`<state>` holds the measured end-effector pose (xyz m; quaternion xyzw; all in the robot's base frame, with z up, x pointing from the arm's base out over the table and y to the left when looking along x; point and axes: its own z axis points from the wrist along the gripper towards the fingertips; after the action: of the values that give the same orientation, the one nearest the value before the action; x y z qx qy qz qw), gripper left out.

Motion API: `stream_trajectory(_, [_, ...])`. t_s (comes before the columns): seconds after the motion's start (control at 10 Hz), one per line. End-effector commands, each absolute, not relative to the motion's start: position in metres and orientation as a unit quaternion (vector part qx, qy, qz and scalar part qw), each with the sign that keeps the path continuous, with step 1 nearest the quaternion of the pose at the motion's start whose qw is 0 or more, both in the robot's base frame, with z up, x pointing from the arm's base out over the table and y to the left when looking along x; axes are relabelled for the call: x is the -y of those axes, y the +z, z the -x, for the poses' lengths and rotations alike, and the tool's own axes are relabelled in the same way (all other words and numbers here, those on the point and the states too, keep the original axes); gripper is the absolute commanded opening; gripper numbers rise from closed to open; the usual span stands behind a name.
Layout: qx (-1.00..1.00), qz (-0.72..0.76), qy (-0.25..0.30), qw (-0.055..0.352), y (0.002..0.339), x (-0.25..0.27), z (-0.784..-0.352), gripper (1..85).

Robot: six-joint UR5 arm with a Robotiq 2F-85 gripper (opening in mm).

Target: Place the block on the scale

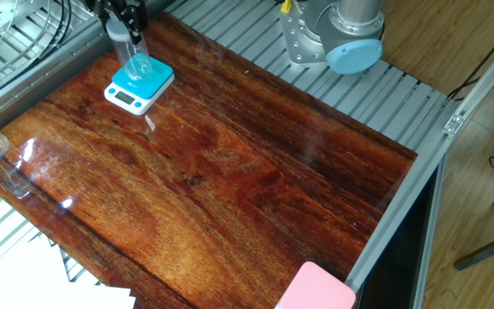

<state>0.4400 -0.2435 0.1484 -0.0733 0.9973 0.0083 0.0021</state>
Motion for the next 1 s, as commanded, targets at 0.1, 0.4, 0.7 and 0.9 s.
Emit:
stream_trajectory(0.1, [-0.997, 0.07, 0.015, 0.018, 0.148, 0.238, -0.449, 7.7])
stream_trajectory(0.4, [-0.997, 0.069, 0.016, 0.02, 0.143, 0.237, -0.45, 7.7])
stream_trajectory(0.7, [-0.997, 0.069, 0.014, 0.02, 0.139, 0.238, -0.449, 7.7])
stream_trajectory(0.9, [-0.997, 0.068, 0.014, 0.021, 0.137, 0.237, -0.449, 7.7])
